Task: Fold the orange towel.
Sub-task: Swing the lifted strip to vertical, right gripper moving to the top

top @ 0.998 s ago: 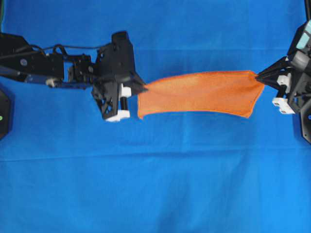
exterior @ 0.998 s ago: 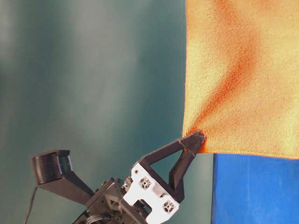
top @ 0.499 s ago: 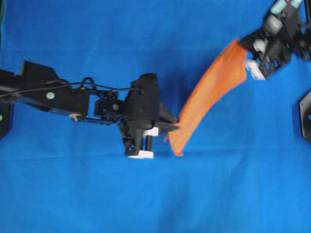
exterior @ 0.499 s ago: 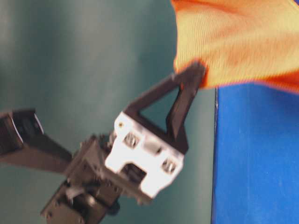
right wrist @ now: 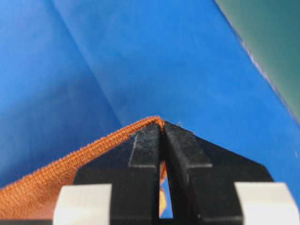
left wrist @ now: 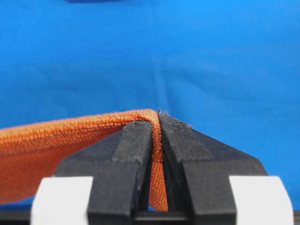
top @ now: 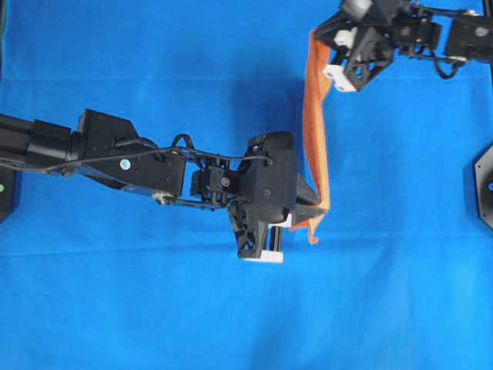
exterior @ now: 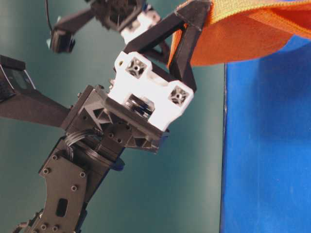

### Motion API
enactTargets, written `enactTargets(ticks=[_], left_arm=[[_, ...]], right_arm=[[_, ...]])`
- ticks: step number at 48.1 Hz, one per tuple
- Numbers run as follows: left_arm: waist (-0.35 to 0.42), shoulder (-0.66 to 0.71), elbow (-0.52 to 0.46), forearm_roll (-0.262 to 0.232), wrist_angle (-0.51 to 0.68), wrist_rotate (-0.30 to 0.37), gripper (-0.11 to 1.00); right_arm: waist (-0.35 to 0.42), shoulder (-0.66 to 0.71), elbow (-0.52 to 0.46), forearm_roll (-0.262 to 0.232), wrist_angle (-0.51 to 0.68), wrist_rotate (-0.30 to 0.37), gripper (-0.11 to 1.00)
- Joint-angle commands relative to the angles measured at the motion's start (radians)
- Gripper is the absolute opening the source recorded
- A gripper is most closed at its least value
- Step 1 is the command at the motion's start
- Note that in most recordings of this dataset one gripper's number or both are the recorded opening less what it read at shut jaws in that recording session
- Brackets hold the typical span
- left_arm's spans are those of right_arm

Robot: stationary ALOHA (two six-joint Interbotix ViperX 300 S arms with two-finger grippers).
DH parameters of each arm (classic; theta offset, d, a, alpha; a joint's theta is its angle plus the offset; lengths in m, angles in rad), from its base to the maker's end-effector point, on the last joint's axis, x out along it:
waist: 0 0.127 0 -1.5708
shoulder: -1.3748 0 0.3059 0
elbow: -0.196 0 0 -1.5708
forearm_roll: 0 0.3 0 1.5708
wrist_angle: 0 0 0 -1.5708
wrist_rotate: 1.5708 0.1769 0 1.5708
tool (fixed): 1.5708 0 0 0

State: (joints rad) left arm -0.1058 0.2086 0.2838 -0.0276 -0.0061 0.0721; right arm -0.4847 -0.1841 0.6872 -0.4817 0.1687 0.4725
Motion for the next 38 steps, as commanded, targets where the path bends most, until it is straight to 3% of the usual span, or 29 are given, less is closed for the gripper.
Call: enactTargets(ticks=[1, 14, 32, 38], left_arm=[[-0.041, -0.015, -0.021, 0.003, -0.009, 0.011, 0.02], [-0.038, 0.031, -0.057, 0.003, -0.089, 0.023, 0.02], [-0.038, 0.219, -0.301, 0.003, -0.14, 0.072, 0.02], [-0.04, 0.256, -0.331, 0.002, -0.133, 0.072, 0.02]], right_arm=[[-0.02, 0.0, -0.046, -0.011, -0.005, -0.002, 0.02], [-0.052, -0.051, 0.006, -0.011, 0.005, 0.002, 0.02], [-0.072, -0.244, 0.153, -0.005, 0.078, 0.015, 0.02], [-0.072, -0.272, 0.176, 0.0, 0.112, 0.015, 0.02]])
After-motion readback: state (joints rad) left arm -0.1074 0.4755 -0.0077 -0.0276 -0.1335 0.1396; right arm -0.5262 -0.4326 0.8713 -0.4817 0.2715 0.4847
